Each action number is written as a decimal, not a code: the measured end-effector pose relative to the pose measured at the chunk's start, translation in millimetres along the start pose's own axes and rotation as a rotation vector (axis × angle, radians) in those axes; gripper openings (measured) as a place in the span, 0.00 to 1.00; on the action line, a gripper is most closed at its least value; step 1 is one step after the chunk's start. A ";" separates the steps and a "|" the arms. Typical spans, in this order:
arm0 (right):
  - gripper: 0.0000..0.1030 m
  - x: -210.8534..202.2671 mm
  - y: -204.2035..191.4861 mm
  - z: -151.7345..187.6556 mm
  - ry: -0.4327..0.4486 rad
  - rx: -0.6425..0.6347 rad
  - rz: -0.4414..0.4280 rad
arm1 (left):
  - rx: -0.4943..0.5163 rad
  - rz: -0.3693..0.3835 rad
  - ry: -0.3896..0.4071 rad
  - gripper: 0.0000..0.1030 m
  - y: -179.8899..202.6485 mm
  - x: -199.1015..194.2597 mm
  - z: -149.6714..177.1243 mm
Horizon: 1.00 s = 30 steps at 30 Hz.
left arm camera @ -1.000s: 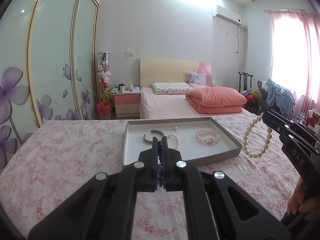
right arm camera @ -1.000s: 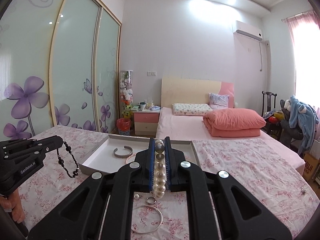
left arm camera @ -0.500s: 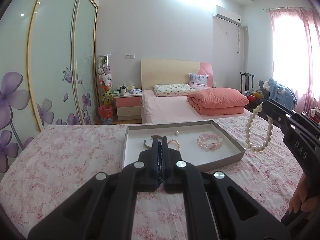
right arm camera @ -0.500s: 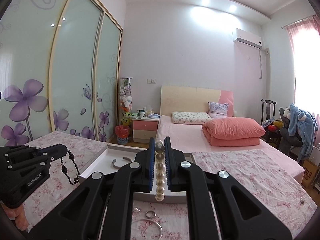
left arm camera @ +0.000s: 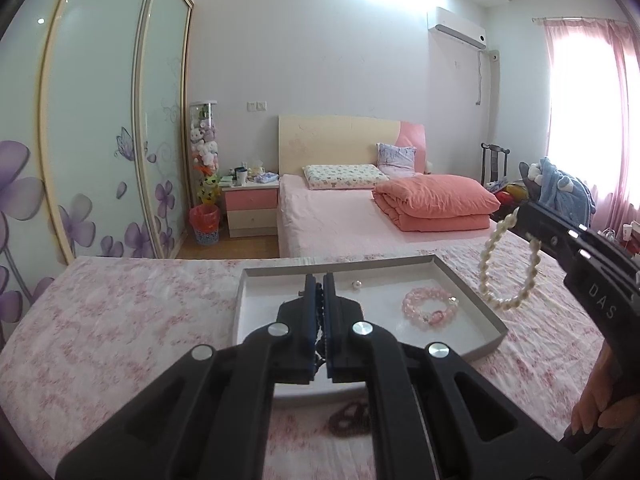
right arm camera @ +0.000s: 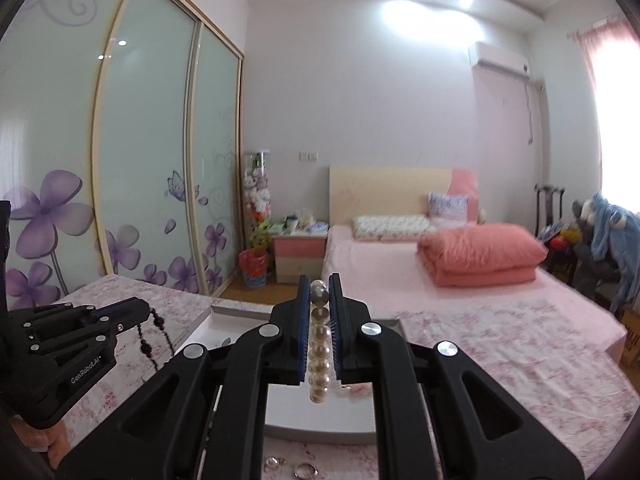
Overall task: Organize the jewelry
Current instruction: 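Carry the black bead bracelet left and pearl necklace right into the tray, open both, then move the right tool to the silver bangle while the left tool moves to the dark red bead necklace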
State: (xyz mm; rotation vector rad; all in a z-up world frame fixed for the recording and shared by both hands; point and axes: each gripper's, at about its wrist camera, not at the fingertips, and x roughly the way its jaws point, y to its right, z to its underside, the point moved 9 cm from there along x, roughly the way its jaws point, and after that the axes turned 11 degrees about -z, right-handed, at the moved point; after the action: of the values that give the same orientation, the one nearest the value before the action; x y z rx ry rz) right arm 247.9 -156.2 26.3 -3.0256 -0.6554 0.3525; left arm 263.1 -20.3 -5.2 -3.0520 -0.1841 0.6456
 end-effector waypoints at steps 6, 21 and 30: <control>0.10 40.0 15.9 15.7 -0.080 0.066 -0.022 | -0.019 0.008 -0.066 0.05 1.2 45.7 1.5; 0.25 94.3 28.4 51.9 -0.237 0.126 -0.027 | -0.048 0.017 -0.188 0.12 5.8 110.7 22.2; 0.39 78.9 41.4 48.4 -0.211 0.146 0.006 | -0.114 -0.026 -0.189 0.22 -22.9 106.2 19.9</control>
State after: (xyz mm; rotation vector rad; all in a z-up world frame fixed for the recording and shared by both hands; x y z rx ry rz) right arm 323.7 -162.6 -40.7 -2.8767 -0.6013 0.6945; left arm 348.9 14.9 -65.3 -3.0865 -0.2721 0.9545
